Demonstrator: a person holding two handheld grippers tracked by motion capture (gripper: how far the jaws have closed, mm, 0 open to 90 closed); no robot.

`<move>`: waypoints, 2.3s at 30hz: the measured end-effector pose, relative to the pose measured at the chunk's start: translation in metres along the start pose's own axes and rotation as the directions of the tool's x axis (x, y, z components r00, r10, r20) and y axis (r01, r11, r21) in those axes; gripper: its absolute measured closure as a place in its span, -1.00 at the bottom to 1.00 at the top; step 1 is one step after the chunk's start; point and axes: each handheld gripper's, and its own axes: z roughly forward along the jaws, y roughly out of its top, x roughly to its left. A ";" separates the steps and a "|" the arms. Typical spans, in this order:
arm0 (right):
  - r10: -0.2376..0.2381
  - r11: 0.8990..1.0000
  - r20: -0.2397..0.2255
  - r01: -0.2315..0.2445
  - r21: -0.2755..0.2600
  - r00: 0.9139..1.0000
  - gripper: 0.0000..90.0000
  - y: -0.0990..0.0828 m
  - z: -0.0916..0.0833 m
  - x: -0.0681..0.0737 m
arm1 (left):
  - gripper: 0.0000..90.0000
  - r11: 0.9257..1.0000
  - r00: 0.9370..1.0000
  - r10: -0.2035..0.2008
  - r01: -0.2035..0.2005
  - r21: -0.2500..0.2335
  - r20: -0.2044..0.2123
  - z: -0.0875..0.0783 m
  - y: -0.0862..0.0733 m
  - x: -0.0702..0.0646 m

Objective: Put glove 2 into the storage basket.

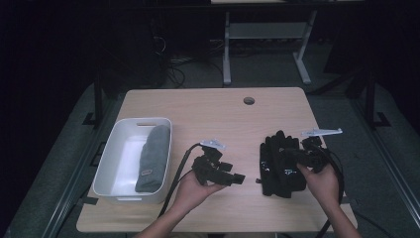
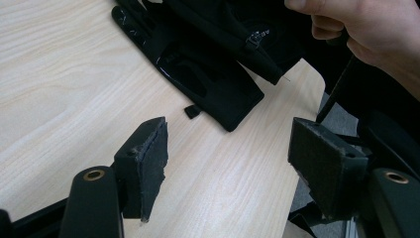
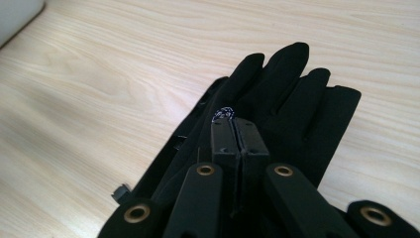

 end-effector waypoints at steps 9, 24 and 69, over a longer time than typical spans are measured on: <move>0.003 1.000 -0.023 -0.003 -0.003 1.000 0.97 0.004 0.007 0.005 | -0.30 1.000 1.000 -0.002 0.002 0.000 -0.001 0.000 0.000 0.001; 0.042 0.999 -0.054 -0.042 0.017 0.998 0.97 -0.004 0.019 0.004 | -0.30 1.000 1.000 -0.008 0.008 0.001 -0.007 0.000 -0.002 0.003; -0.120 0.980 -0.013 0.120 0.159 0.993 0.86 -0.033 0.046 0.005 | -0.31 0.999 1.000 -0.010 0.010 0.049 0.002 0.025 -0.009 0.003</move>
